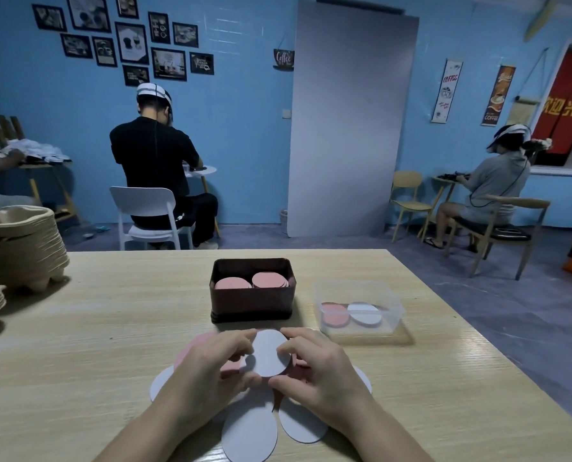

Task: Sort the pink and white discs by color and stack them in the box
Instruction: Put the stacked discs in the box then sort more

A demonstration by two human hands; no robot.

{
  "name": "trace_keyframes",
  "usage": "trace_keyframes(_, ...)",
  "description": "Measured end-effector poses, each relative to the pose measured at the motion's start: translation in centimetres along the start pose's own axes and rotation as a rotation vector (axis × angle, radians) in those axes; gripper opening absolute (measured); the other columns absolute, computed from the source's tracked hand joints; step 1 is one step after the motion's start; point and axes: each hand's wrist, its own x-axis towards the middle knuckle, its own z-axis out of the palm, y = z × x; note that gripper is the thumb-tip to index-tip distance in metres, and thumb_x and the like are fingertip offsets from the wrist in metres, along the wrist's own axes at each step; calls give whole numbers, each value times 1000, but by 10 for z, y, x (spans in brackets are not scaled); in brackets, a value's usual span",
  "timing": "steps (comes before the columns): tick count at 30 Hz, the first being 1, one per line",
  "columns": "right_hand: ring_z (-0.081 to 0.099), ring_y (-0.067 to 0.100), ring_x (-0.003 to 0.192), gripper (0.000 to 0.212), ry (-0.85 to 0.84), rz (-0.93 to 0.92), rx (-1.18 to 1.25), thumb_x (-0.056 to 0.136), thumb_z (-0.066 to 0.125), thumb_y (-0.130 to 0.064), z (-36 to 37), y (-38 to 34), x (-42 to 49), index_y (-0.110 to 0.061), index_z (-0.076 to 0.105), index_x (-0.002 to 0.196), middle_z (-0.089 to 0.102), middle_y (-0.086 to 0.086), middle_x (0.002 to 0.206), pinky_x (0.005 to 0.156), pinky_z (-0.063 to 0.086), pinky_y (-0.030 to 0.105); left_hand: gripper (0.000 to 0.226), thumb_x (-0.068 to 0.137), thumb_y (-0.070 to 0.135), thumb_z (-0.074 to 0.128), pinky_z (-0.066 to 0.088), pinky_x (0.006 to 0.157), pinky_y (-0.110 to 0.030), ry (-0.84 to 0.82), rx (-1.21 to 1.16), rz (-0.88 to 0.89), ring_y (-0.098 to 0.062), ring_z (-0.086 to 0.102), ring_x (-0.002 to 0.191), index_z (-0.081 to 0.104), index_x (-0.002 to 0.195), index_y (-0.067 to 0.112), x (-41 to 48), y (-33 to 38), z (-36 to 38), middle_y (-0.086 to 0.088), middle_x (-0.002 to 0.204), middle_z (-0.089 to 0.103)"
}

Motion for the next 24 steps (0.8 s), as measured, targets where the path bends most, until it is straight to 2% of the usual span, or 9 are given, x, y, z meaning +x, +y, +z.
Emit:
trace_keyframes(2,54,3,122,35,0,7,12,78,81,-48,1,0,-1,-25,64,98,63,-10,127,89,53,33,40,69,25,94,50,80,-20,-6,3,23,6,61,115,59,87,31,0,1,1,16,114,71)
trace_keyframes(4,54,3,122,39,0,-7,-1,78,81,-49,2,0,-1,-26,64,103,63,-11,126,88,53,31,36,72,26,93,48,83,-17,-32,10,38,3,62,112,60,86,31,1,1,2,15,118,70)
trace_keyframes(7,55,3,118,37,-13,-1,-5,78,80,-49,1,-1,-1,-25,62,98,61,-12,127,88,52,30,36,70,21,94,42,85,-8,-63,17,31,6,59,114,62,84,32,0,3,2,17,119,69)
trace_keyframes(11,55,7,122,36,-5,49,39,77,81,-51,1,2,-1,-27,61,95,61,-8,130,88,54,35,41,72,10,93,39,87,-3,-63,-32,-7,16,55,112,65,89,35,-1,6,-1,17,126,66)
trace_keyframes(13,51,5,129,35,-19,58,23,77,79,-52,2,3,-2,-29,61,97,61,-5,132,92,53,34,45,74,2,90,39,89,-3,-60,-38,-19,14,56,114,67,92,37,-2,4,0,15,128,67)
trace_keyframes(16,46,4,131,34,-76,30,-74,79,74,-54,2,3,-3,-34,59,101,57,-5,141,100,44,27,39,74,5,90,38,89,-5,-54,-13,23,13,56,113,69,89,34,-1,5,0,17,124,68)
trace_keyframes(20,48,7,121,35,-118,-4,-139,80,72,-55,2,2,-3,-32,59,103,55,-11,141,98,41,22,35,75,5,89,38,85,-6,-62,4,47,17,51,102,69,88,31,1,7,0,16,117,70)
trace_keyframes(24,50,6,122,34,-105,-5,-164,79,72,-56,0,-1,-4,-30,60,98,57,-14,135,96,43,22,29,84,10,82,45,83,-13,-78,14,35,5,61,105,65,93,32,-2,3,3,17,120,69)
